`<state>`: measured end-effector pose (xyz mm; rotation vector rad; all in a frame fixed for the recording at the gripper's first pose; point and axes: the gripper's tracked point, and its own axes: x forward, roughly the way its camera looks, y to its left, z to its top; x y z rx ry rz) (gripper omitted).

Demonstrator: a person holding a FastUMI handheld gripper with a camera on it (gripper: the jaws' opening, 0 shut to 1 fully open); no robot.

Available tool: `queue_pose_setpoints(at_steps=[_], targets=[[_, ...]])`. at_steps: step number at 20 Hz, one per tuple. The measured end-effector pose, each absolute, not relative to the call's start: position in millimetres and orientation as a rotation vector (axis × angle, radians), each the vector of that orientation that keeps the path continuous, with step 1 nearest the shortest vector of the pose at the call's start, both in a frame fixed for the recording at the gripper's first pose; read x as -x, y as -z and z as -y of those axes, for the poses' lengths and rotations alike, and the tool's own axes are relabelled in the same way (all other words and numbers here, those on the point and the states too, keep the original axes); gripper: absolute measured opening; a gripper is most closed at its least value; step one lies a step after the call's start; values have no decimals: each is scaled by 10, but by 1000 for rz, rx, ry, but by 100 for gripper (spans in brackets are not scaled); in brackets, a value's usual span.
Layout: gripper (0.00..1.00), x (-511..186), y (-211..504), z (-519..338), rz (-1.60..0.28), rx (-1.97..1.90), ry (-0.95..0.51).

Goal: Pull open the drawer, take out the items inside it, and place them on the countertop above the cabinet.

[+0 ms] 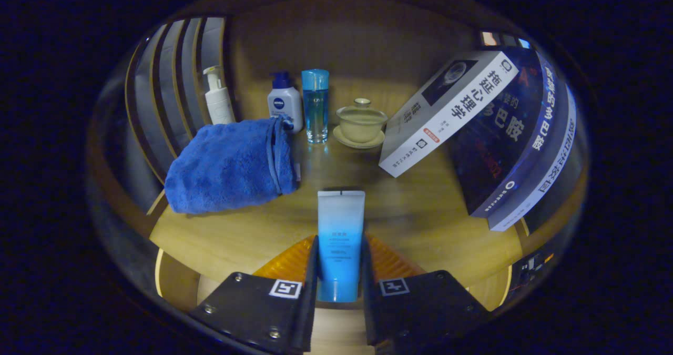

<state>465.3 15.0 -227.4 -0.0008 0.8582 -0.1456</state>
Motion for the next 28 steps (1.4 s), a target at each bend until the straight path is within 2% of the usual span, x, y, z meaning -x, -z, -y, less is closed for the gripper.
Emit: queue_pose_setpoints(at_steps=[2,4,8,9,10,20,28], targets=[[39,-4667,2280,-145,-843,0,148],[44,-4664,2266,-139,-821,-15,157],[89,-4571,2106,-135,-750,-27,148],[96,-4526,2025,-139,-720,-26,143],[98,-4457,1935,-145,-689,-29,139],[98,-3161,1010,-427,-395,-36,27],[98,-2058,1165,-408,-288,-36,83]])
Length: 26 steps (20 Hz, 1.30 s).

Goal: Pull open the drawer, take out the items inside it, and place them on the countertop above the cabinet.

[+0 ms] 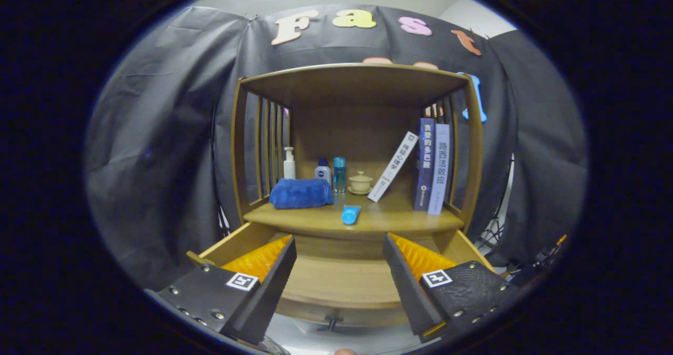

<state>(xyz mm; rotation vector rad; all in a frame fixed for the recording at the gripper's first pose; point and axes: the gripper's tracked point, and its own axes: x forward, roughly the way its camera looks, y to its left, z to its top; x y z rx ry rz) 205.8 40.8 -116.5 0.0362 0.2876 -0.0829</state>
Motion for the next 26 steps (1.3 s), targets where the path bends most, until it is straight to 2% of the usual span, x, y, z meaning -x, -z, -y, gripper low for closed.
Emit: queue_pose_setpoints(at_steps=[3,13,20,26], targets=[[97,-1781,1392,-319,-286,-32,149],[98,-1682,2063,-547,-390,43,141],[96,-1751,2127,-505,-373,89,209],[98,-1840,2145,-441,-381,90,186]])
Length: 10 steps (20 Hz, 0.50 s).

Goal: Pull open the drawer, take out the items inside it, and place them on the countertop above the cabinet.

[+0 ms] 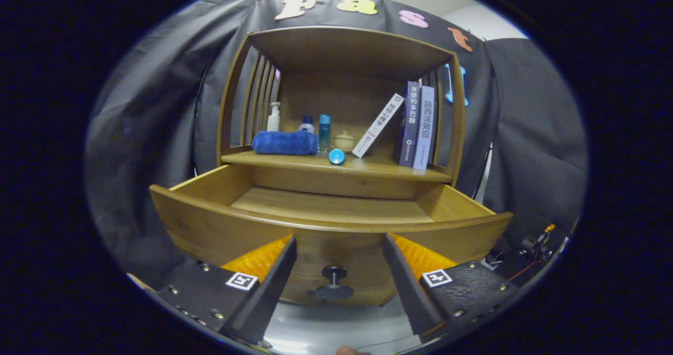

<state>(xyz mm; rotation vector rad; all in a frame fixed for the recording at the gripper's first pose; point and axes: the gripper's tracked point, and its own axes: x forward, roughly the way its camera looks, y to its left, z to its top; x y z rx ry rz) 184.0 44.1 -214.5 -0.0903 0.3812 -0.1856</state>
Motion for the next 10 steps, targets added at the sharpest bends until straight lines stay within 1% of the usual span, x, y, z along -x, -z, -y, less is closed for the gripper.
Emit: queue_pose_setpoints(at_steps=[7,8,9,10], targets=[[98,-2129,2085,-402,-352,85,176],[98,-2162,2150,-410,-388,91,178],[98,-2256,2108,-386,-358,86,184],[99,-2311,2197,-386,-392,81,189]])
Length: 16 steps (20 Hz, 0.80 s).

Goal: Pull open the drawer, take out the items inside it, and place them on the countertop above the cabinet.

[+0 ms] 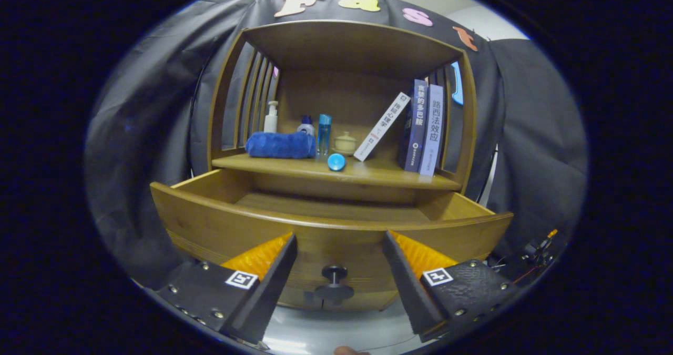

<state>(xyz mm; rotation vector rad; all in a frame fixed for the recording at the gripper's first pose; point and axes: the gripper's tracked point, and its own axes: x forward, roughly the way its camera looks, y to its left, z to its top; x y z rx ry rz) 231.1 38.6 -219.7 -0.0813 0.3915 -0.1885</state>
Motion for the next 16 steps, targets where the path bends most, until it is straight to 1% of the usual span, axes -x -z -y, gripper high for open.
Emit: queue_pose_setpoints(at_steps=[6,16], targets=[[98,-2704,2245,-369,-382,86,204],[98,-3119,2435,-435,-410,91,197]])
